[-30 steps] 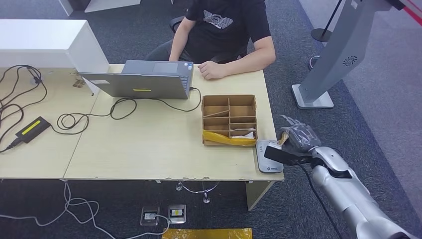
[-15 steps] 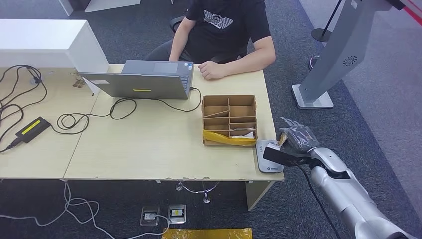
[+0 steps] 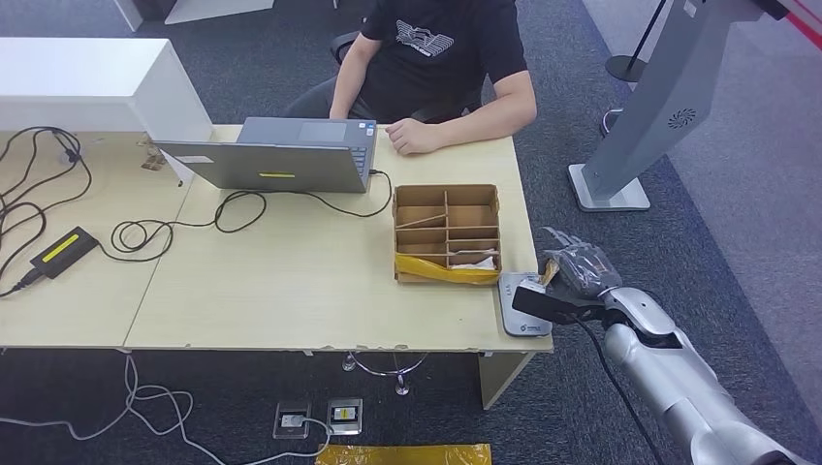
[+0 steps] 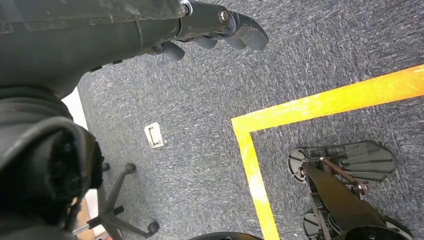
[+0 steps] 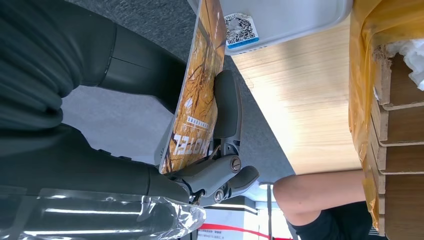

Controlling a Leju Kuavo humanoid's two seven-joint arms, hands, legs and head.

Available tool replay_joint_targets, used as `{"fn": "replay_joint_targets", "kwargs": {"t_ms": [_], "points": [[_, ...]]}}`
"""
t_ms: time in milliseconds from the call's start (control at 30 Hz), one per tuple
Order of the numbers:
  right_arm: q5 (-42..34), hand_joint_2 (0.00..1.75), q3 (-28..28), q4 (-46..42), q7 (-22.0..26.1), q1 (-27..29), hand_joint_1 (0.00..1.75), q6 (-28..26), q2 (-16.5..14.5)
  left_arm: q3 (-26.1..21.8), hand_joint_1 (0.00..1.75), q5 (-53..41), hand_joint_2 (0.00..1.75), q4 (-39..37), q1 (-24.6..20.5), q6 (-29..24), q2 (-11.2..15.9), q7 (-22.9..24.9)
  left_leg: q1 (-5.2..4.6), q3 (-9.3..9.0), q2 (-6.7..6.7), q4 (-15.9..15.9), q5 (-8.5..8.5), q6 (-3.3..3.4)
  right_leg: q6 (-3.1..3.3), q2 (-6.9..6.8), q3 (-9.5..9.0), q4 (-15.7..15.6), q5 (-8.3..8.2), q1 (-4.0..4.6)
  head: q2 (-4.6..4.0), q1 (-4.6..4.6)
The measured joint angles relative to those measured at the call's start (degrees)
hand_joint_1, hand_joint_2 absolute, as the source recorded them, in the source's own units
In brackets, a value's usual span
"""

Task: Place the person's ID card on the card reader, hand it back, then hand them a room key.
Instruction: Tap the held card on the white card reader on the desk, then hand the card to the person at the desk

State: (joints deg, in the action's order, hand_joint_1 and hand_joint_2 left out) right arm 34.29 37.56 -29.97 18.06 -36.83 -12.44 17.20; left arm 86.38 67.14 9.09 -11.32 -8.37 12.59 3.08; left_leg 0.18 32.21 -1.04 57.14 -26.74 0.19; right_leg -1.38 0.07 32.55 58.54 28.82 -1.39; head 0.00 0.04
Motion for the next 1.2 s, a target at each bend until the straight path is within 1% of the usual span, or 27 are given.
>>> {"fn": "replay_joint_targets", "kwargs": {"t_ms": [333, 433, 600, 1200], "points": [[-0.9, 1.75, 0.0, 0.0, 0.2, 0.2, 1.75, 0.4, -0.1, 0.0, 0.00, 0.0, 0.00, 0.0, 0.0, 0.1, 0.0, 0.3, 0.01, 0.00, 0.00, 0.0, 0.00, 0.00, 0.00, -0.01, -0.01, 0.0, 0.00, 0.01, 0.00, 0.00], [-2.7, 1.75, 0.0, 0.0, 0.7, 1.6, 1.75, 0.1, -0.9, 0.0, 0.00, -0.1, 0.00, 0.0, 0.1, 0.3, 0.0, 1.4, 0.05, -0.04, 0.03, 0.0, -0.04, -0.06, 0.01, 0.02, -0.03, 0.0, 0.01, 0.04, 0.00, 0.01], [-3.3, 1.75, 0.0, 0.0, 0.8, 3.3, 1.75, -0.6, -2.2, 0.0, 0.00, -0.1, 0.00, 0.0, 0.0, 0.2, -0.1, 1.8, 0.07, -0.14, 0.18, 0.0, -0.09, -0.13, 0.03, 0.16, -0.05, 0.0, 0.00, 0.07, 0.00, 0.00], [-3.6, 1.75, 0.0, 0.0, 0.6, 3.8, 1.75, -0.5, -3.9, 0.0, 0.00, 0.0, 0.00, 0.0, 0.1, 0.1, -0.5, 2.8, 0.08, -0.24, 0.20, 0.0, -0.07, -0.15, 0.08, 0.27, -0.13, 0.0, -0.04, 0.08, 0.00, 0.01]]}}
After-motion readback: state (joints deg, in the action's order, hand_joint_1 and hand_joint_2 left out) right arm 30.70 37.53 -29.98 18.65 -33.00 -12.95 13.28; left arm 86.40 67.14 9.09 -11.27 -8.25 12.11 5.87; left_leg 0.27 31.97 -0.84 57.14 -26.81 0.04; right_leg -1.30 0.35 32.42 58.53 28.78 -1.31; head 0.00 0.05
